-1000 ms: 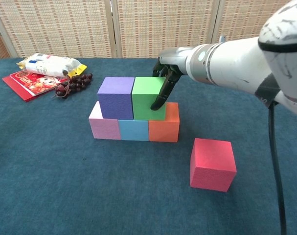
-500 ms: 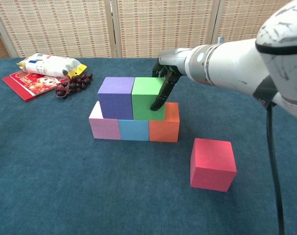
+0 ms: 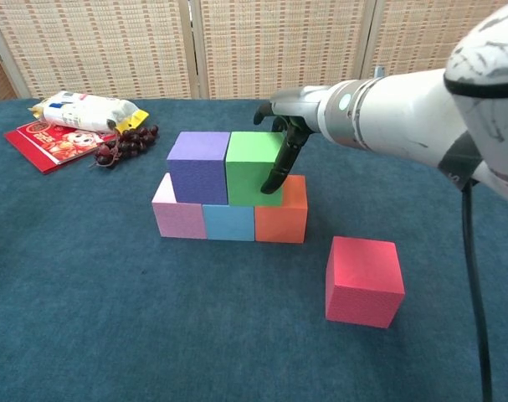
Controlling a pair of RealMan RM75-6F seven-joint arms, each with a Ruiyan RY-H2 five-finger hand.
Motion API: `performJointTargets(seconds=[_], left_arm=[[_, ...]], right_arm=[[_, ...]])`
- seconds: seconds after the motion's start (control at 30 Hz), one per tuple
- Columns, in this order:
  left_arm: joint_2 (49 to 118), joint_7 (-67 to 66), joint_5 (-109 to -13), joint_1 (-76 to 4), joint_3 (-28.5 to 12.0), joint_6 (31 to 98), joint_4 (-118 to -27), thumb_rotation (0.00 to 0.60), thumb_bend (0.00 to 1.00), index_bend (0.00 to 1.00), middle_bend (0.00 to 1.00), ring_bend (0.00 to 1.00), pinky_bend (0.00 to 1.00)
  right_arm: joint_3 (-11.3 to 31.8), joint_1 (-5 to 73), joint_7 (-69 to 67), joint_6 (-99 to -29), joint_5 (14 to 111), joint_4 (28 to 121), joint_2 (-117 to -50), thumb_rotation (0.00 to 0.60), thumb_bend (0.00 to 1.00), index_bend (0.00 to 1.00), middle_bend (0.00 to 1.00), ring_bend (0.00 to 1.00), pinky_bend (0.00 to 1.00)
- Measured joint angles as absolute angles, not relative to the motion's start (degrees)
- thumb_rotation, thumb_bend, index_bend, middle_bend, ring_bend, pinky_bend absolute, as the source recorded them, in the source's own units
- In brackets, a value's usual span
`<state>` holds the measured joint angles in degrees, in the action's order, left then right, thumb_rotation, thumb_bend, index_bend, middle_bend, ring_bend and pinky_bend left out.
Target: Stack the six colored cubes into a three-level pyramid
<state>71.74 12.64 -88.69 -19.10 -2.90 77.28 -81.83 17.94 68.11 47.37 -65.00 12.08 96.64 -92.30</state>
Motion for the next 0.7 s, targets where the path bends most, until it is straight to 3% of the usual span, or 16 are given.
performJointTargets(seconds=[0.17, 0.33, 0.6, 0.63, 0.7], left_arm=[[71.7, 12.6, -88.8, -19.2, -2.9, 77.3, -81.8, 0.6, 0.31, 0.02, 0.0, 0.0, 0.1], [71.4, 11.8, -89.4, -19.7, -3.1, 77.2, -82.4, 0.6, 0.31, 0.01, 0.0, 0.0, 0.1], [70.7, 10.2, -89.8, -21.1, -3.4, 75.8, -84.3, 0.6, 0.31, 0.01, 0.0, 0.0, 0.1], [70.6, 10.2, -89.7, -21.2, -3.5, 75.5, -84.6, 0.6, 0.31, 0.01, 0.0, 0.0, 0.1], [70.5, 10.1, -89.3, -21.4, -3.6, 75.1, -85.1, 0.6, 0.31, 0.01, 0.0, 0.0, 0.1]], right_arm=[[17.8, 68.0, 47.5, -64.9, 12.0, 97.6, -91.9, 0.6, 0.1, 0.01, 0.19, 0.07, 0.0], [17.7, 67.5, 47.6, -64.5, 11.2, 100.0, -89.6, 0.6, 0.03, 0.0, 0.01, 0.0, 0.0], [17.3, 62.5, 41.3, -63.2, 17.4, 105.6, -82.2, 0.6, 0.03, 0.0, 0.0, 0.0, 0.01], [17.1, 61.6, 40.1, -63.1, 19.0, 106.3, -81.1, 0.6, 0.03, 0.0, 0.02, 0.0, 0.02], [16.6, 59.2, 37.3, -62.9, 23.0, 107.8, -78.3, 0.6, 0.03, 0.01, 0.09, 0.01, 0.15]])
